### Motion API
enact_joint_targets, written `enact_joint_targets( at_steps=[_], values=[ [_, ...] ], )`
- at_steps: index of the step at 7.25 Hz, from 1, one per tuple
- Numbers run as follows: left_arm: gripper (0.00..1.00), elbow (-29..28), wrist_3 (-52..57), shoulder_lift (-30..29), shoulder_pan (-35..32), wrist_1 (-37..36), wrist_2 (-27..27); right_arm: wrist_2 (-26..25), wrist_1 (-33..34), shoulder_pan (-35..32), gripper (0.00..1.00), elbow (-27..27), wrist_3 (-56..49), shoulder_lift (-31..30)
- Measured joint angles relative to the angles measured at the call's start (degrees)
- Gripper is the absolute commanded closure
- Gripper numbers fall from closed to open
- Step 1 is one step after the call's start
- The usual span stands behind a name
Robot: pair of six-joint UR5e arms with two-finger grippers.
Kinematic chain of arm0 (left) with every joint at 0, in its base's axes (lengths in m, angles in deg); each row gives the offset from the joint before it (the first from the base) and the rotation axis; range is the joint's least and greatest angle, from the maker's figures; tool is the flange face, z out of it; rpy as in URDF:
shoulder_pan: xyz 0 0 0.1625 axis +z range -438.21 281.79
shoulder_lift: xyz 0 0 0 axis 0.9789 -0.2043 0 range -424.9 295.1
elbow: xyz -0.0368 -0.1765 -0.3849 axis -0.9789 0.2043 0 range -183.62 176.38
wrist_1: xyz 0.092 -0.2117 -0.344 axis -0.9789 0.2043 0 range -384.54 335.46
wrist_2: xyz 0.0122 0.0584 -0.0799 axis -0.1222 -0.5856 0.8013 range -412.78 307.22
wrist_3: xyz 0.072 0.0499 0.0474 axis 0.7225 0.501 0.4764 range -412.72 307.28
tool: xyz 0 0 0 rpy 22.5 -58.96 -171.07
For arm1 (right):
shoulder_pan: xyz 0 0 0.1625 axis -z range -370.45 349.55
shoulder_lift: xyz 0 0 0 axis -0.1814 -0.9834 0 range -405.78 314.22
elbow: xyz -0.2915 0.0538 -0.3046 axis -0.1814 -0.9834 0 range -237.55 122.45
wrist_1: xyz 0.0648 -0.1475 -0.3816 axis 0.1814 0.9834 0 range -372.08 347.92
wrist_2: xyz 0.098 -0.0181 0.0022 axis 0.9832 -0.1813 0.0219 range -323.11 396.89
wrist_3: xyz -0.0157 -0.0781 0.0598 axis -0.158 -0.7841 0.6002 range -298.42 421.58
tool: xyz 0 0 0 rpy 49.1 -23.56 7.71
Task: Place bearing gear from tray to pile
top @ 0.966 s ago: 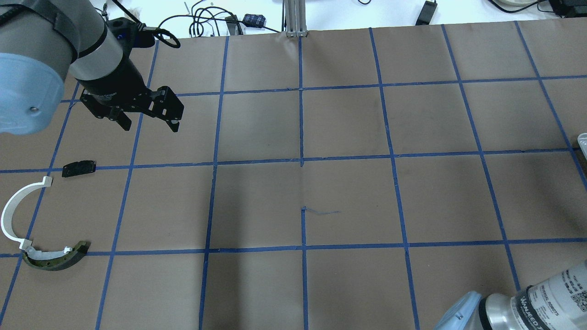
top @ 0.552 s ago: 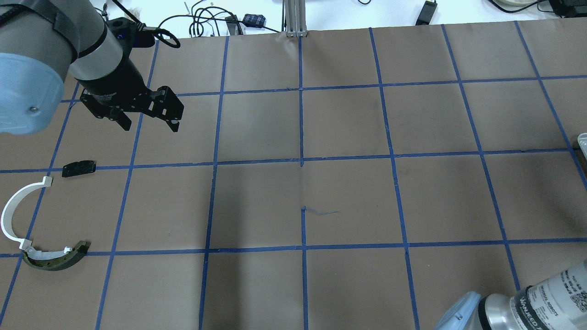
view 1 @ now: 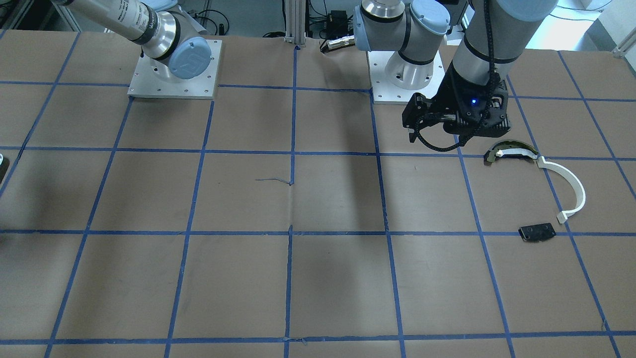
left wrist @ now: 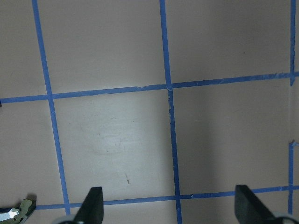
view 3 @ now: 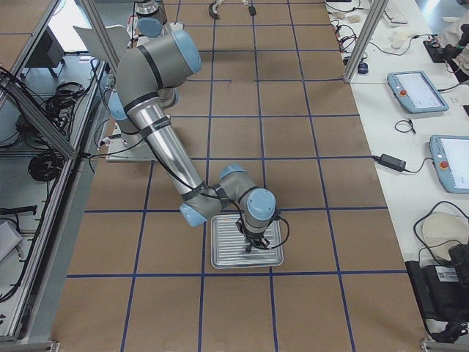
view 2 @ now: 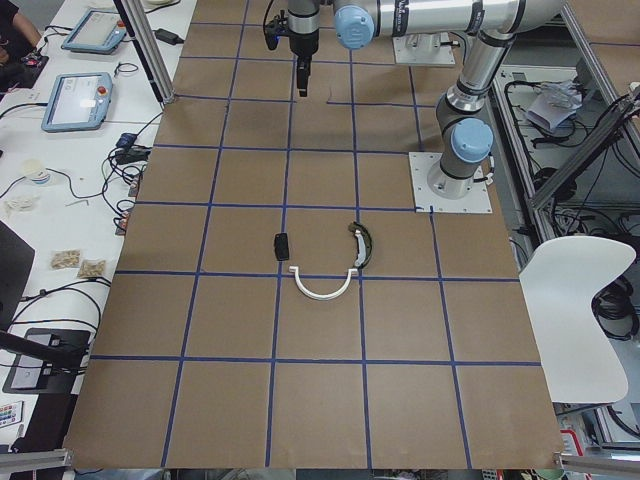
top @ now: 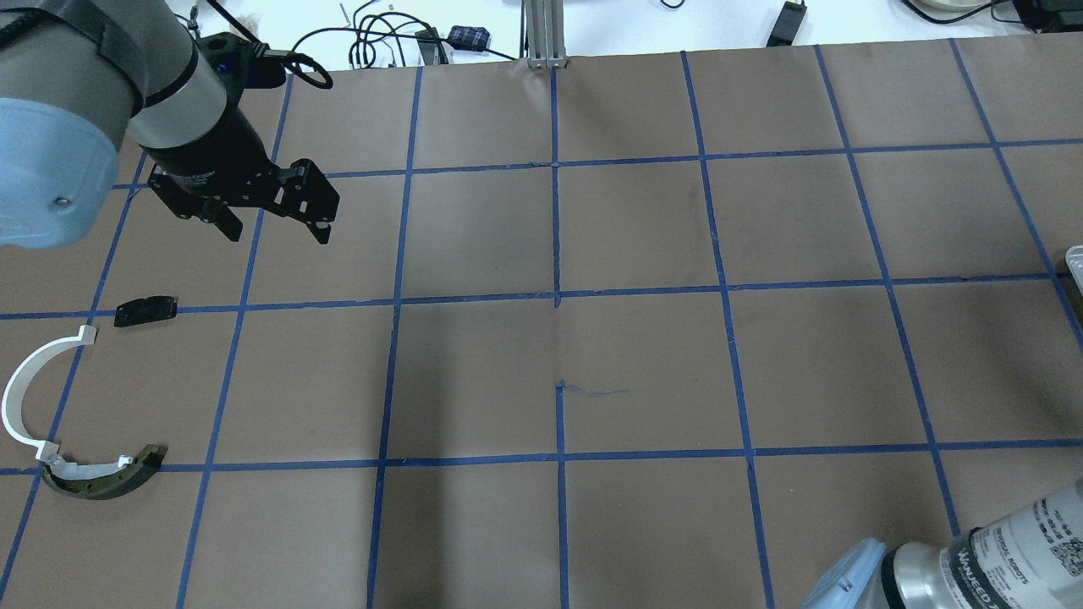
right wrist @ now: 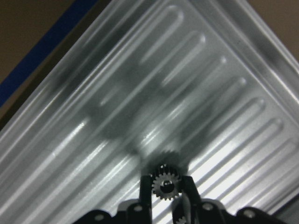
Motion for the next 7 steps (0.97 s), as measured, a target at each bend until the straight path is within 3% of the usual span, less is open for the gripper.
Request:
enact_joint_targets(
  at_steps=[2,4,7],
  values=[
    [0.00,0.03,-0.13,0.09,-0.14,0.00,0.35,0.13,-0.27,-3.02,0.95,0.16,5.29,-4.37],
    [0.00,-0.19,-0.05,0.45,-0.18,0.00,0.69,0.14,-2.49,-11.68,0.95,1.42,18.43,-10.07],
    [0.00,-0.59,0.07,0.83,0.38,0.00,0.11,0.42,-3.45,-33.27,0.94,4.66,55.73,-12.96]
  ],
)
